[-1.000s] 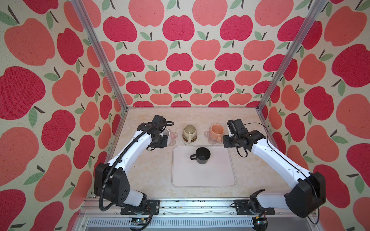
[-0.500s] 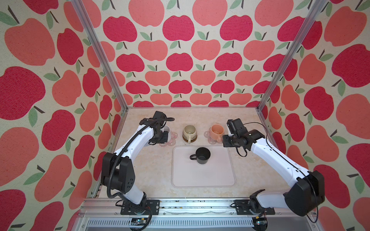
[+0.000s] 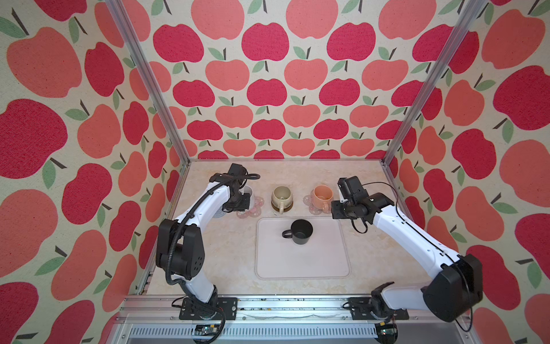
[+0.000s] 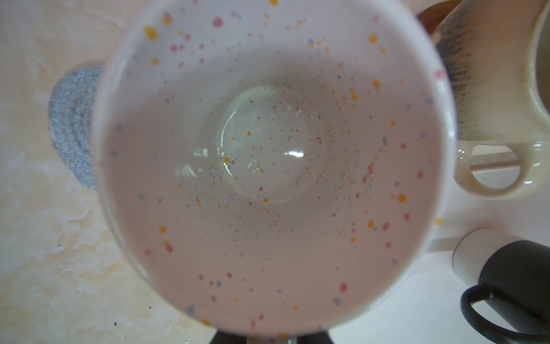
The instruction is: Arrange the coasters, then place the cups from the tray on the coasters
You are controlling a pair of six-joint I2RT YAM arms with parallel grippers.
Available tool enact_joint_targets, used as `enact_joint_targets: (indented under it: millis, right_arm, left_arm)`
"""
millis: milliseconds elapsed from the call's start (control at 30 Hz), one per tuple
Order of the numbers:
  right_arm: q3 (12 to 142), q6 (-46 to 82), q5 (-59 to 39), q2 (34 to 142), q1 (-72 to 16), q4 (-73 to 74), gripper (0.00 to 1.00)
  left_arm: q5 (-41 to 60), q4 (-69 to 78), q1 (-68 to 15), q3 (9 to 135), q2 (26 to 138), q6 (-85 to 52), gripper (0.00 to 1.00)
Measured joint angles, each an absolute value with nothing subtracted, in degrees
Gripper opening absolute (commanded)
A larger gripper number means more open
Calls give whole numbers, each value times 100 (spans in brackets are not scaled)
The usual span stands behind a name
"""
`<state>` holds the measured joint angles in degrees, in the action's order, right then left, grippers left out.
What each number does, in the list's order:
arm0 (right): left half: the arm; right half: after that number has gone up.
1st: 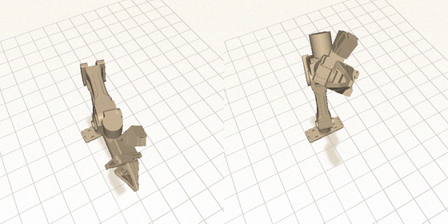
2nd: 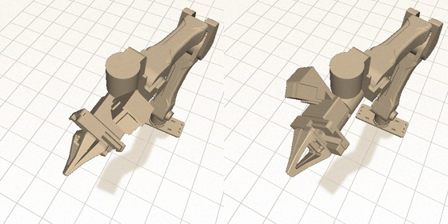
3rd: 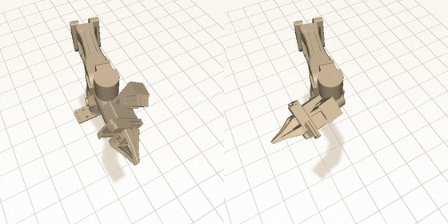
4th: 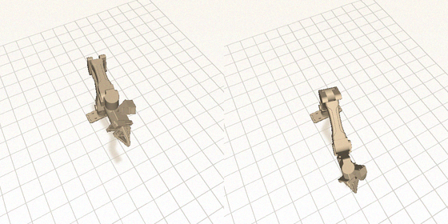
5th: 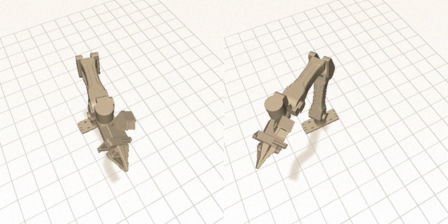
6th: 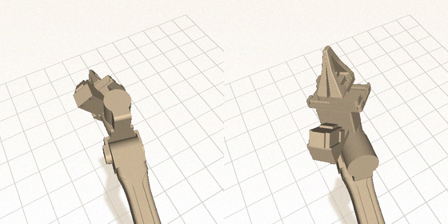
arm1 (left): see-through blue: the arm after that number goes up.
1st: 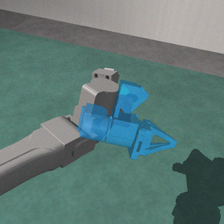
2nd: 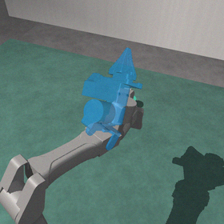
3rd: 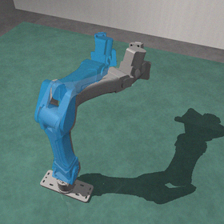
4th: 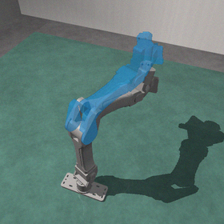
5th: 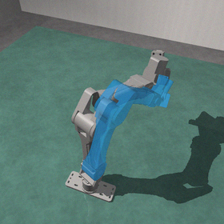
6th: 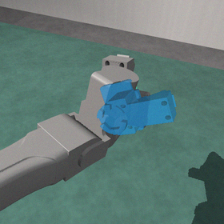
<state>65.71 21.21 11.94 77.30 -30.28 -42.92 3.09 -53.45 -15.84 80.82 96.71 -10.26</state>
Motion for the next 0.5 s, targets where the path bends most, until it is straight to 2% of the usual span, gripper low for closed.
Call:
enact_joint_targets:
  millis: [500]
  right_arm:
    - [6654, 2121, 1194, 7730, -3020, -4313, 55]
  left_arm:
    - [346, -5299, -1509, 8482, 10324, -880, 0]
